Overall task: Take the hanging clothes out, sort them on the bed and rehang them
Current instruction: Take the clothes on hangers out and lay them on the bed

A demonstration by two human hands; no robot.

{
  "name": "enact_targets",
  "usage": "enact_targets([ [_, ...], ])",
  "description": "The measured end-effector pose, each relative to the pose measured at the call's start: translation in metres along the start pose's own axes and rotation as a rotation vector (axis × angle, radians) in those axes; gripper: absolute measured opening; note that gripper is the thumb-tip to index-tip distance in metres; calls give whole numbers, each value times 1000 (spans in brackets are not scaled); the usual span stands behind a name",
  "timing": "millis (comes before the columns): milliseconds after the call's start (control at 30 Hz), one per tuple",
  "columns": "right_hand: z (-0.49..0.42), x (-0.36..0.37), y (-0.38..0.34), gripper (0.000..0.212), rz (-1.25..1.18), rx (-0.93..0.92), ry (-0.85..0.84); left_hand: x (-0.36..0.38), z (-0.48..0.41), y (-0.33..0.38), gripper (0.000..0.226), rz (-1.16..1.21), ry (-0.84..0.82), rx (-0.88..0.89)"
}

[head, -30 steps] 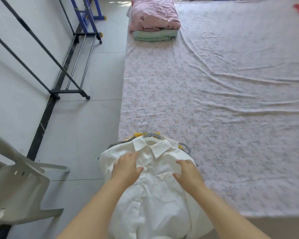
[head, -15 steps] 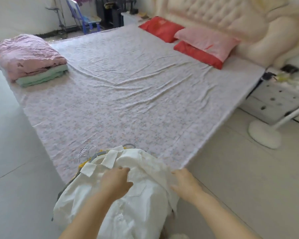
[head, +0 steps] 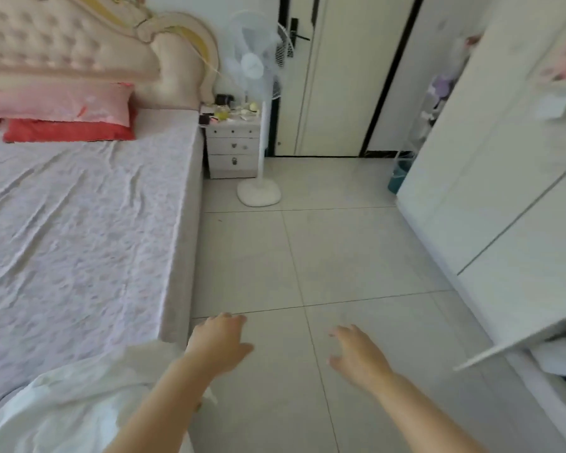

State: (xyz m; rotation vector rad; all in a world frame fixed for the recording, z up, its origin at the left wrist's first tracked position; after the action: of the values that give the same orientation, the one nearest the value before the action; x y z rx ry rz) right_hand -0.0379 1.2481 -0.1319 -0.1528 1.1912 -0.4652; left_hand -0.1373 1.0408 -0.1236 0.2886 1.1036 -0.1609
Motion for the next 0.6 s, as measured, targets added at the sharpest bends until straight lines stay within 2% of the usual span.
enact_targets([
  [333,170,-52,248,45,-119,357,185,46,33,326,54,-167,-16,445],
  [433,225,-65,316,38,-150,466,259,66,53,415,55,-211,-17,560],
  [600,314,-76,413,41,-222,653,364,93,89,544,55,-269,-32,748],
])
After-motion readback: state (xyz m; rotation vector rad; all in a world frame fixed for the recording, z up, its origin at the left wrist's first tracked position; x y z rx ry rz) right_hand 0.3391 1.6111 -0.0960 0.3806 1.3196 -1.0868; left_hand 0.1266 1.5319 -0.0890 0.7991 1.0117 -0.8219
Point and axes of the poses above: each hand's wrist, its own z-axis away from the middle knuckle, its own x-axis out of the palm, y = z × x, the point moved 5 cm from there along -z, towards the middle knuckle, and after that the axes turned 10 degrees about -x, right-handed, at the moved point
